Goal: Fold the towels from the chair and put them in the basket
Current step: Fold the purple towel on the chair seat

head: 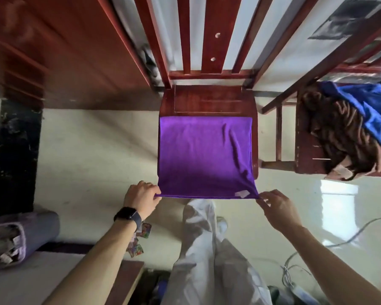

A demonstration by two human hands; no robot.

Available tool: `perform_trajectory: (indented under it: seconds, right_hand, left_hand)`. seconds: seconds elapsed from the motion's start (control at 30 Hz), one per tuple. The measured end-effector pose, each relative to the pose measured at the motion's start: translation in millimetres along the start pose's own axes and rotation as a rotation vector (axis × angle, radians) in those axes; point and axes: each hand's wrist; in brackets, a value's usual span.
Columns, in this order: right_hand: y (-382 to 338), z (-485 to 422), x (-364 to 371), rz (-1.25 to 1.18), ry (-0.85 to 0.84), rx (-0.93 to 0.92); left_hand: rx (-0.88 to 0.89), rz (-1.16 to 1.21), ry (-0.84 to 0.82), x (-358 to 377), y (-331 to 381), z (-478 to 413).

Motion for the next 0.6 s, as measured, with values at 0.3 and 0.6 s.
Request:
perform_trajectory:
  seconds: [0.3, 0.6]
  right_hand:
    - [-42, -51, -45, -0.761, -0.148, 0.255]
    - [-106, -171, -31, -0.808, -0.044, 0.309]
  left_hand:
    - [-0.354, 1.16, 0.104, -46, -39, -50]
    - [-0.539, 1.341, 0.417, -43, -65, -170]
Point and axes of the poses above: each hand's wrist, its own z-axis away from the middle knuckle, its own x-axis out of the palm, y = z × x, and after that the axes turned 13 degrees about x, right-handed
